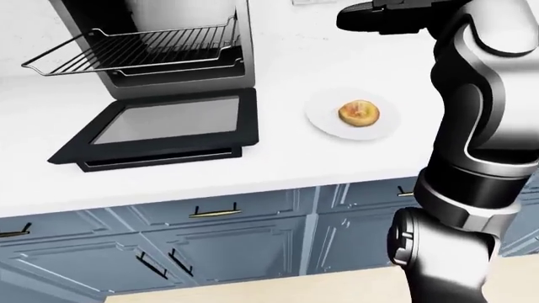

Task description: Place the bread on the top rack of the toaster oven.

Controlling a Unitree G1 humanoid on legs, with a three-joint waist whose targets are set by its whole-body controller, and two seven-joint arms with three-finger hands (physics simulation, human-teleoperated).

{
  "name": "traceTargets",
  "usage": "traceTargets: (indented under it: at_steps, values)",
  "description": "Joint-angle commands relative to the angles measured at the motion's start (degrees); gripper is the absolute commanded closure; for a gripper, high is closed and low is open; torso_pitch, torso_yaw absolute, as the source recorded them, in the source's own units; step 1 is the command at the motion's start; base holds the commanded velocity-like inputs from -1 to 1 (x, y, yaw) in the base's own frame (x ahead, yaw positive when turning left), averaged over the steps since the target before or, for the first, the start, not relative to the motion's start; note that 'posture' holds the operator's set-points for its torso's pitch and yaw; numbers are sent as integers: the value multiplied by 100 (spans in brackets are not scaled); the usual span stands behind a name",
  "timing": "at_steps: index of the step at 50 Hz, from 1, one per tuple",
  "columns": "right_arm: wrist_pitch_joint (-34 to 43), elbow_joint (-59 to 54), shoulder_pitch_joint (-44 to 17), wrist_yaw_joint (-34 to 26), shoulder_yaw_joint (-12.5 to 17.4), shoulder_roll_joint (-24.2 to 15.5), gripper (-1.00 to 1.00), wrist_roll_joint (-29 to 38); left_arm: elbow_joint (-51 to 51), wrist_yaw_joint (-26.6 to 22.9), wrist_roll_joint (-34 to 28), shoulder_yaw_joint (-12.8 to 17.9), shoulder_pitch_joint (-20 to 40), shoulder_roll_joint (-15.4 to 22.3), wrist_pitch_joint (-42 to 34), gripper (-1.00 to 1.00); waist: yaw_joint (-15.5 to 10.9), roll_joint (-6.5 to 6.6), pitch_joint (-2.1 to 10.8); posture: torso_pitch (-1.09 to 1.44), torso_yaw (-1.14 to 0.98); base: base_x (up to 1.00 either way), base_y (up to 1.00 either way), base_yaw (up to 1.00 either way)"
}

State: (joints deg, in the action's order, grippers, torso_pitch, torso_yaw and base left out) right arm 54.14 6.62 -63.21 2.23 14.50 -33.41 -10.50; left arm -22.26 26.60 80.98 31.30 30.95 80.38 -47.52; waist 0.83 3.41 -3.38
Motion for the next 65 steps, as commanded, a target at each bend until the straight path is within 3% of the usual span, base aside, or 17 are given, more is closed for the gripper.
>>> traceTargets:
  at_steps: [1,9,11,13,14,15,24,26,28,29,36,50,53,54,55,57,65]
  values:
    - [-156,156,-188,-10,-3,-54,-100,-8,28,29,-83,159,87,111,132,-100,-12,-21,112,0,0,18,0,0]
    - [-157,150,-195,-9,-13,-48,-100,11,18,42,-86,114,135,83,108,-100,-71,87,10,0,0,19,0,0]
    - [-154,145,-190,-12,-14,-41,-100,21,19,44,-84,133,133,79,94,-100,-106,-54,25,0,0,19,0,0]
    - [-155,143,-176,-3,-28,-27,-100,48,20,51,-71,129,144,81,95,-100,-144,-269,-29,0,0,19,0,0]
    - [-156,142,-177,-2,-30,-26,-100,58,22,48,-74,127,145,83,97,-100,-139,-435,40,0,0,20,0,0]
    - [-160,139,-180,-1,-30,-23,-100,65,26,47,-77,136,140,79,95,-100,-82,-415,78,0,0,19,0,0]
    - [-169,141,-181,-9,-37,-11,-100,118,27,52,-85,114,150,56,97,-100,-15,-220,-235,0,0,3,0,0]
    - [-177,136,-181,-21,-40,-14,-100,131,38,46,-80,142,149,65,83,-100,45,-71,-178,0,0,0,0,0]
    - [-170,130,-189,-27,-30,-12,-100,133,42,28,-91,159,132,56,87,-100,110,232,-47,0,0,0,0,0]
    - [-187,120,-183,-24,-32,-5,-100,142,41,34,-66,166,133,57,81,-100,84,33,-138,0,0,0,0,0]
    - [-220,70,-197,-40,-25,-15,-100,185,24,42,-82,132,133,55,98,-100,29,-24,5,0,0,0,0,0]
    - [-201,83,-171,-75,-47,-3,-100,198,27,38,-104,141,146,23,59,-100,-23,-74,28,0,0,0,0,0]
    - [-98,-113,-319,-331,-5,-65,-100,46,53,9,-152,157,110,-27,70,-100,-24,-72,15,0,0,0,0,0]
    - [-272,-412,-344,-541,-189,-168,-100,116,23,20,-183,157,89,-67,46,-100,-22,-72,11,0,0,0,0,0]
    - [-888,-877,-386,-756,-542,-324,-100,500,39,11,-178,168,116,-54,24,-100,-15,-71,4,0,0,0,0,0]
    - [-1213,-1494,-645,-1365,-765,-384,-100,851,76,2,-165,193,144,-26,4,-100,9,-55,-5,0,0,0,0,0]
    - [-2581,-3783,-1991,-3294,-1147,-281,-100,2495,55,-2,-258,56,229,-119,-17,-100,99,49,-24,0,0,0,0,0]
